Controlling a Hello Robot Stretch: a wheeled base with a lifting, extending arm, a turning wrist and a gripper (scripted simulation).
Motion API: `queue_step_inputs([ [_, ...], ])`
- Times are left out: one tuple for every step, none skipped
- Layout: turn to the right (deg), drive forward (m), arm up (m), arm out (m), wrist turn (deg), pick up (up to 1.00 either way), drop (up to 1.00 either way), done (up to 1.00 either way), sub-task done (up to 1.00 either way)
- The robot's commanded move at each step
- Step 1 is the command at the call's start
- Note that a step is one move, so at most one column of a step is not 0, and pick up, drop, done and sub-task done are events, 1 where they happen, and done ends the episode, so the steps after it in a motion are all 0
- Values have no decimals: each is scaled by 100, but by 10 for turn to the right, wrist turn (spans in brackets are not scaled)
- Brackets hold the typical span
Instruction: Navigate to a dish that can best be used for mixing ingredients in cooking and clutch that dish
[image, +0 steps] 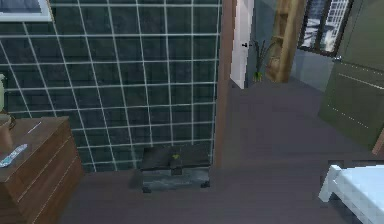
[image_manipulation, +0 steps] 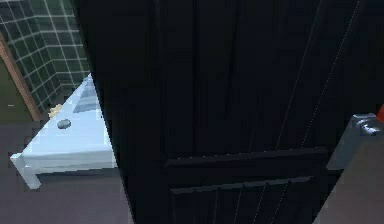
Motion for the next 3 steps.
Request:
queue_step_inputs([
  [30, 0, 0, 0, 0, 0, 0, 0, 0],
  [0, 35, 0, 0, 0, 0, 0, 0, 0],
  [30, 0, 0, 0, 0, 0, 0, 0, 0],
])
